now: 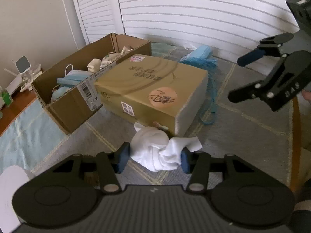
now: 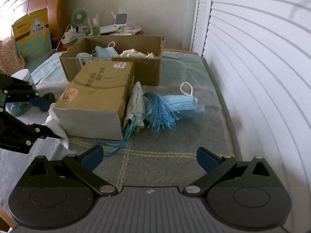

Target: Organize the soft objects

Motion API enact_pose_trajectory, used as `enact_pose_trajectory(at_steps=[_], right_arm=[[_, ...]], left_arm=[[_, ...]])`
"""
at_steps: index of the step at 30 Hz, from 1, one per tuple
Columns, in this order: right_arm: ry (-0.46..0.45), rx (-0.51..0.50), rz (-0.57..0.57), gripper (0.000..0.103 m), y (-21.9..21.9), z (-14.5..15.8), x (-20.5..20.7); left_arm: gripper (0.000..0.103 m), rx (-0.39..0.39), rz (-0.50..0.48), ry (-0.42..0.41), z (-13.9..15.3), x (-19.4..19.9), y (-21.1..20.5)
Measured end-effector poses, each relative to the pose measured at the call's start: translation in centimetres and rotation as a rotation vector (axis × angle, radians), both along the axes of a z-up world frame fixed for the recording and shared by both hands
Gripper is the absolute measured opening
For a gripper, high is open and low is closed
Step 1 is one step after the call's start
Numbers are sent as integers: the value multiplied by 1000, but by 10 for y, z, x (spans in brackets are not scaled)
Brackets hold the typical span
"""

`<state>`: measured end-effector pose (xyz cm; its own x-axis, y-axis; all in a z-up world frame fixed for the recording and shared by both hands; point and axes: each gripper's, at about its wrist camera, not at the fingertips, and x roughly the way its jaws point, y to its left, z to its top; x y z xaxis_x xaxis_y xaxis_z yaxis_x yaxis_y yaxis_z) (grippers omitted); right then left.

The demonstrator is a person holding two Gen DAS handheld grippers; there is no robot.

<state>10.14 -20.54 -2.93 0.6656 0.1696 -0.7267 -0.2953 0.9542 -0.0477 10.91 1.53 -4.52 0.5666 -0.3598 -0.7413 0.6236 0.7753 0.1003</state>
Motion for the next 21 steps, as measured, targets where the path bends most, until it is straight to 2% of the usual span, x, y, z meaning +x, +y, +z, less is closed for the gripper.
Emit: enact_pose_trajectory(at_steps=[11, 17, 21], right_arm=[[-92, -13, -89, 103, -14, 21, 10], [-148, -25, -117, 102, -12, 31, 37], [-145, -31, -154, 98, -11, 26, 65]], left_arm=[[51, -23, -8, -7, 12, -28, 0], [51, -46, -1, 6, 10, -30, -2], [51, -52, -4, 12, 9, -30, -3]])
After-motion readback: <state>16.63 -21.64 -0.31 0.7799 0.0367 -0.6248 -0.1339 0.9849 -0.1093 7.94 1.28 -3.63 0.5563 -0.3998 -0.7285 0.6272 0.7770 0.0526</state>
